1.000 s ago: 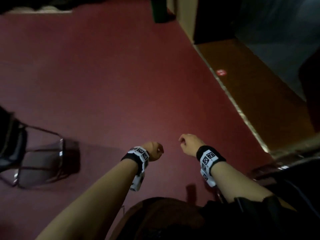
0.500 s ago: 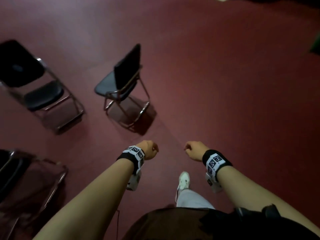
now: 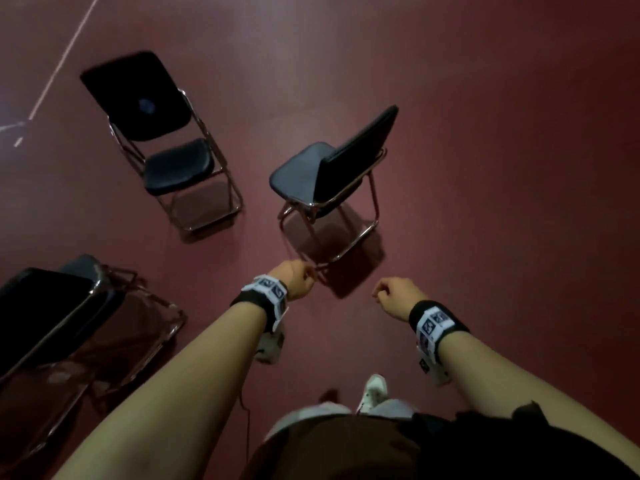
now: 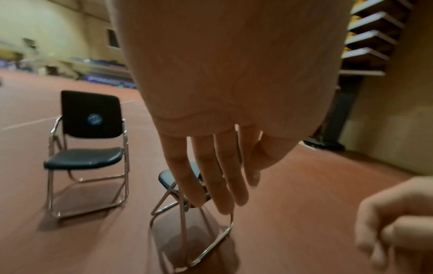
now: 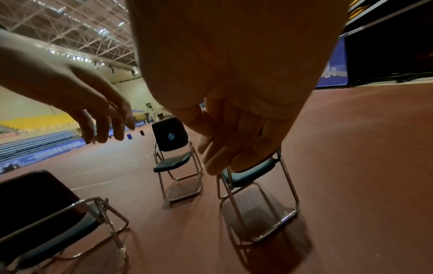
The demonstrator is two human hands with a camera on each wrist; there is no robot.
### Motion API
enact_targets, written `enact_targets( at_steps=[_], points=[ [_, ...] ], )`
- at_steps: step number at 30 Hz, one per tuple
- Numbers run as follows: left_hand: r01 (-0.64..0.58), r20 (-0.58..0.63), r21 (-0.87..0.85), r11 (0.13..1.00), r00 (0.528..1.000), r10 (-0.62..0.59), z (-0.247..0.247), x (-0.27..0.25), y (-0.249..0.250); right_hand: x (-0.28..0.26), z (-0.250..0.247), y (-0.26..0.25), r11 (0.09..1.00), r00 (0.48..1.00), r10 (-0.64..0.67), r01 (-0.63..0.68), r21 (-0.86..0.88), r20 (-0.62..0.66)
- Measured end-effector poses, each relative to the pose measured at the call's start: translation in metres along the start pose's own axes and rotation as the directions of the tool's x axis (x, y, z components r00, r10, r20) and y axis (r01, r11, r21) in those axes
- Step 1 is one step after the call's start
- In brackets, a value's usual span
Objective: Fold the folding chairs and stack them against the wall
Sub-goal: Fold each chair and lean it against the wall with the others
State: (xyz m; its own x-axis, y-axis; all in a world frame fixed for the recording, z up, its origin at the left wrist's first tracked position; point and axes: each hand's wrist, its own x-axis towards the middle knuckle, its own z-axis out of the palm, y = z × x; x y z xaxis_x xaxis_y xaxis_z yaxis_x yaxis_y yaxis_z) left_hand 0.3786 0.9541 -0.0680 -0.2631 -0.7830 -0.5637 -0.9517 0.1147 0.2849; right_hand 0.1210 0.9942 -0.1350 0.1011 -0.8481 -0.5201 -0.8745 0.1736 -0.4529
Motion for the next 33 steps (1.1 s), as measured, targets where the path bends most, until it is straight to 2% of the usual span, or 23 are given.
enact_targets(
  at_steps=[3,7,13,15,18,22,24,28,30,33],
  points=[
    [-0.003,-0.077,-0.059,0.998,0.997,-0.002,-0.037,0.037,-0.011,0.049,-0.031,-0.020,0.999,1.000,-0.013,0.014,-0.031,0.020],
    [-0.008,-0.036,-0.078,0.997,0.999,0.005,-0.059,0.088,-0.026,0.100,-0.060,-0.034,0.996,0.999,0.016,-0.012,-0.091,0.039],
    [-0.083,-0.040,-0.106,0.991,0.996,0.079,-0.123,0.190,-0.060,0.190,-0.118,-0.078,0.991,0.994,0.101,-0.105,-0.081,-0.051],
    [-0.106,-0.082,-0.135,0.985,0.992,0.096,-0.149,0.223,-0.075,0.218,-0.131,-0.103,0.987,0.987,0.144,-0.149,-0.056,-0.076],
    [-0.147,-0.097,-0.198,0.969,0.987,0.130,-0.168,0.258,-0.094,0.254,-0.131,-0.129,0.975,0.973,0.222,-0.223,-0.016,-0.059],
    [-0.198,-0.042,-0.195,0.961,0.980,0.193,-0.178,0.294,-0.100,0.288,-0.137,-0.147,0.945,0.945,0.324,-0.321,0.062,-0.045],
    [-0.207,-0.024,-0.208,0.956,0.978,0.206,-0.193,0.321,-0.099,0.312,-0.157,-0.151,0.937,0.937,0.338,-0.326,0.126,-0.091],
    [-0.201,0.048,-0.210,0.957,0.975,0.215,-0.201,0.358,-0.108,0.356,-0.166,-0.151,0.920,0.927,0.372,-0.359,0.158,-0.058],
    [-0.199,0.073,-0.214,0.957,0.973,0.218,-0.209,0.376,-0.109,0.373,-0.176,-0.152,0.891,0.898,0.428,-0.400,0.217,-0.103],
    [-0.223,0.101,-0.260,0.939,0.961,0.256,-0.230,0.405,-0.100,0.398,-0.192,-0.152,0.870,0.871,0.457,-0.394,0.298,-0.181]
  ],
)
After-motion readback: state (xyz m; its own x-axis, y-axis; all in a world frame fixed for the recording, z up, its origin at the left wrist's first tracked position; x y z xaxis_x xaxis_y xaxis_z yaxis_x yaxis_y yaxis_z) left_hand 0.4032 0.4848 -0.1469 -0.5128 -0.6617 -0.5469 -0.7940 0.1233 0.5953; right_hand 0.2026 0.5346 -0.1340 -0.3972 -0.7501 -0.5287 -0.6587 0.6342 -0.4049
